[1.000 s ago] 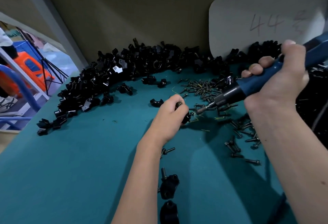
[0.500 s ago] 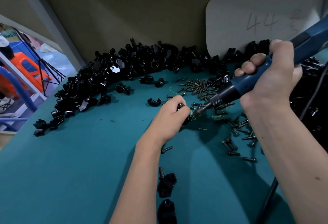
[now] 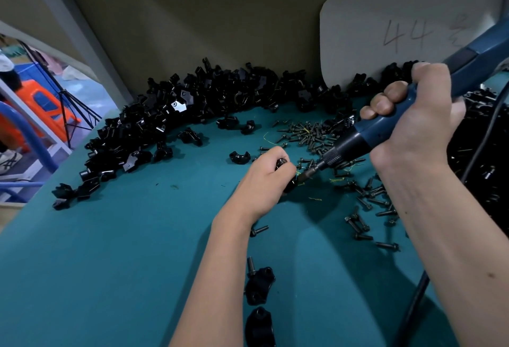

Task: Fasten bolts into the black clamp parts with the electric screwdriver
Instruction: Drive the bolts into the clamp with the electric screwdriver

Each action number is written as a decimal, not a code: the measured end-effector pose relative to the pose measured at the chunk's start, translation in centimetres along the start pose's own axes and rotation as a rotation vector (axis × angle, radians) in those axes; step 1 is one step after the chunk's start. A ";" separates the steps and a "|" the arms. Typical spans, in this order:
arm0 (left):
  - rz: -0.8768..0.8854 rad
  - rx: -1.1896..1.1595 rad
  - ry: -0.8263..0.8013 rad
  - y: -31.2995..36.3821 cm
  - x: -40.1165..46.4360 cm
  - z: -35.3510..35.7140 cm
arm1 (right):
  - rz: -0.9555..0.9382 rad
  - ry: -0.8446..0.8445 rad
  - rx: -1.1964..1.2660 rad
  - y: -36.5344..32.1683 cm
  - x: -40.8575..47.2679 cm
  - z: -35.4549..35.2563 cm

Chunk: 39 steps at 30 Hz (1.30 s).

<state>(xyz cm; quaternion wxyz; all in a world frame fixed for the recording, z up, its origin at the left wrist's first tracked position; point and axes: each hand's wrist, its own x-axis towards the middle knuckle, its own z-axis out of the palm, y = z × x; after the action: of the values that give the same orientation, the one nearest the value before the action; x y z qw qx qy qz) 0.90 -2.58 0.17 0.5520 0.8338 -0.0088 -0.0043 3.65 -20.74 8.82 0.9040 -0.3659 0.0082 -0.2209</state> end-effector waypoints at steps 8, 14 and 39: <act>-0.004 -0.009 -0.002 -0.1 0.1 0.1 | -0.006 -0.016 -0.003 0.1 -0.2 0.1; -0.008 -0.004 0.001 -0.2 0.2 0.1 | -0.016 -0.015 0.000 0.2 -0.3 0.2; 0.004 0.031 0.016 0.2 0.0 0.1 | -0.030 -0.045 0.022 0.5 -0.5 0.3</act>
<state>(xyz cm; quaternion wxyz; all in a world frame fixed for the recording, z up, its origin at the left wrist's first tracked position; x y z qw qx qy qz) 0.92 -2.73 0.28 0.5390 0.8423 -0.0062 0.0034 3.40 -20.05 8.61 0.9045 -0.3609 -0.0199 -0.2261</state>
